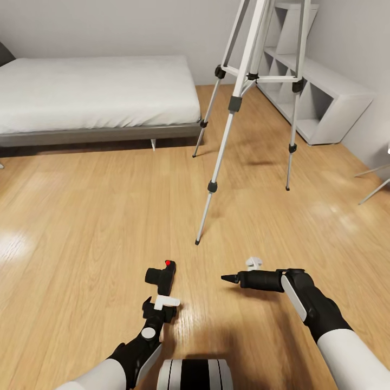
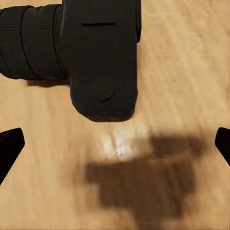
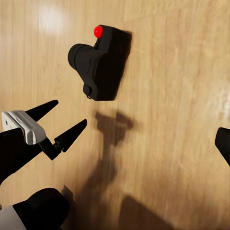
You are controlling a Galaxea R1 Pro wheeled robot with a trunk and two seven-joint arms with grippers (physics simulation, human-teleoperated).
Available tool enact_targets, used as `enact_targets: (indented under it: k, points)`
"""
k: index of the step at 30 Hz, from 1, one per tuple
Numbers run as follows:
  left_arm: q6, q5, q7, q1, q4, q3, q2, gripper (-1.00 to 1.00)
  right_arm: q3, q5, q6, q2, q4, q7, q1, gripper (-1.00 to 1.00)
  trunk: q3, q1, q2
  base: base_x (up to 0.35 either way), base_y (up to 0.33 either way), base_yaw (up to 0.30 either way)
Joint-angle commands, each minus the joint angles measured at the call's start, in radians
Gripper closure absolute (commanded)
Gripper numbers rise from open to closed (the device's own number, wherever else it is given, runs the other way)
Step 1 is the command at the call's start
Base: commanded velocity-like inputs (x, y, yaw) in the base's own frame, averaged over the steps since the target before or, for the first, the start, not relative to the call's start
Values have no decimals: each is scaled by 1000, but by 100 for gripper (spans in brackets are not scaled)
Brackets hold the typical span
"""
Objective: Attach the digital camera to the camera tripod in the bedroom.
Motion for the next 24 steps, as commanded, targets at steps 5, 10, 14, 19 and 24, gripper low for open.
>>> enact_targets:
  k: [5, 10, 14, 19, 24]
  points:
    - [-4, 12, 4, -1, -1, -7, 0, -100, 2, -5, 5, -1, -1, -2, -1, -100, -1, 0, 0, 0, 0, 0]
    - [-4, 10, 3, -1, 0, -7, 0, -100, 2, -5, 5, -1, -1, -2, -1, -100, -4, 0, 0, 0, 0, 0]
    - [-5, 8, 3, -1, 8, -7, -1, -100, 2, -5, 5, -1, -1, -2, -1, -100, -20, 2, -1, 0, 0, 0]
    - [-6, 8, 4, -1, 16, -6, 1, -100, 2, -5, 5, -1, -1, -1, -1, -100, -39, 4, -3, 0, 0, 0]
    - [-6, 8, 5, -1, 17, -6, 1, -100, 2, -5, 5, -1, -1, -1, -1, -100, -59, 7, -4, 0, 0, 0]
